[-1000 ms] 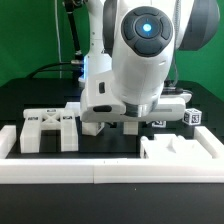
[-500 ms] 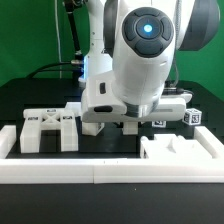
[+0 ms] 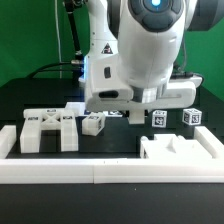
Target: Assemble chair
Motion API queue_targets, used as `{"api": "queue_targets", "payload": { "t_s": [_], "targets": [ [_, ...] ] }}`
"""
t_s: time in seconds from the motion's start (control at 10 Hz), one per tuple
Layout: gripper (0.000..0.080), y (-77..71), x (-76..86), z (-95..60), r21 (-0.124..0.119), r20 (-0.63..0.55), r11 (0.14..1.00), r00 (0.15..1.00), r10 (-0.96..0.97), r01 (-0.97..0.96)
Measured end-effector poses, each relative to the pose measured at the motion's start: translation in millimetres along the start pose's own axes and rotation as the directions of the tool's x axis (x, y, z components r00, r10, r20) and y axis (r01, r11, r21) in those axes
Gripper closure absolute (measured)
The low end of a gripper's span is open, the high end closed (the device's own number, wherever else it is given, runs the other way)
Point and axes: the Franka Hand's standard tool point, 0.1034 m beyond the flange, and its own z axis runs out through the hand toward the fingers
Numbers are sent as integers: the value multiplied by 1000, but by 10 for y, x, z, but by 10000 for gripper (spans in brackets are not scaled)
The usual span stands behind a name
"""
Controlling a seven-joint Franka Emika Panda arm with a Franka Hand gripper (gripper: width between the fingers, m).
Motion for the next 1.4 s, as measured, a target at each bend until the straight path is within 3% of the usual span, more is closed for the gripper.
{"api": "queue_targets", "payload": {
  "t_s": [0.1, 0.3, 0.5, 0.8, 0.9, 1.1, 1.4],
  "targets": [
    [511, -7, 32, -80, -1, -22, 1000, 1000, -2, 2],
    [509, -3, 66, -67, -2, -44, 1000, 999, -2, 2],
    [509, 2, 187, -158, -8, -171, 1000, 985, -2, 1],
    [509, -57, 185, -513, -14, -323, 1000, 946, -12, 8],
    [509, -73, 263, -640, -21, -419, 1000, 908, -18, 10],
    [509, -45, 262, -600, -27, -525, 1000, 851, -17, 3],
    [509, -32, 339, -679, -35, -685, 999, 728, -19, -7]
  ]
}}
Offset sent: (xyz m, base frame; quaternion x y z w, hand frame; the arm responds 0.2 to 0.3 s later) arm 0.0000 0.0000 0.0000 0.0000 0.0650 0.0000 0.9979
